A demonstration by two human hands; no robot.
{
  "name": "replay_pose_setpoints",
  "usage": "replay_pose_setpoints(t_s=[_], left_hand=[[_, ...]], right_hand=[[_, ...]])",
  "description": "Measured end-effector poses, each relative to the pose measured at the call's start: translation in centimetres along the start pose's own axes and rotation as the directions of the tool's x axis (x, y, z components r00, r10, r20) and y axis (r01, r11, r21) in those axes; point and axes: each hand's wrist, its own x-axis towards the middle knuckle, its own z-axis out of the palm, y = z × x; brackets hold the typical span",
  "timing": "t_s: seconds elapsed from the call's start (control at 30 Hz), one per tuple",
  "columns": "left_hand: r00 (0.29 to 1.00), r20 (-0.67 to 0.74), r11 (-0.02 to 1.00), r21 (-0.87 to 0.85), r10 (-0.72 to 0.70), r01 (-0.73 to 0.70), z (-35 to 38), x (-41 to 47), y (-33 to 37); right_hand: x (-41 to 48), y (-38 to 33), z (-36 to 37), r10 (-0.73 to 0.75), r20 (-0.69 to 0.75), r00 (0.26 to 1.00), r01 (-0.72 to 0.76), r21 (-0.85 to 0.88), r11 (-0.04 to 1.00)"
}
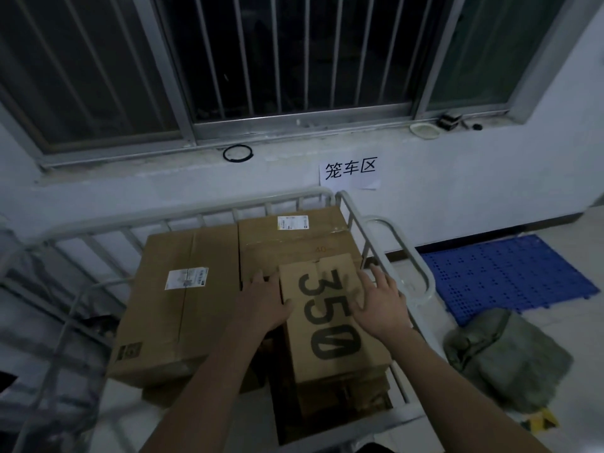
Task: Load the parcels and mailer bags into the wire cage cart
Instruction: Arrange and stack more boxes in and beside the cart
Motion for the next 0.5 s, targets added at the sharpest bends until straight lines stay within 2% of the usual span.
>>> replay_pose_setpoints(t_s=[0.27,0.5], left_hand=[[0.998,-0.056,0.999,-0.034,0.024,-0.026,-0.4,-1.1,1.0],[0.996,-0.076,0.998,-0.042,0.050,-0.054,0.3,-1.0,7.8]], right_hand=[[-1.1,1.0,-0.9,-0.026,-0.003,1.000,0.026,0.013,1.000],[-1.2,6.6,-3.0,-0.028,-0.005,1.000,0.028,0.009,1.000]])
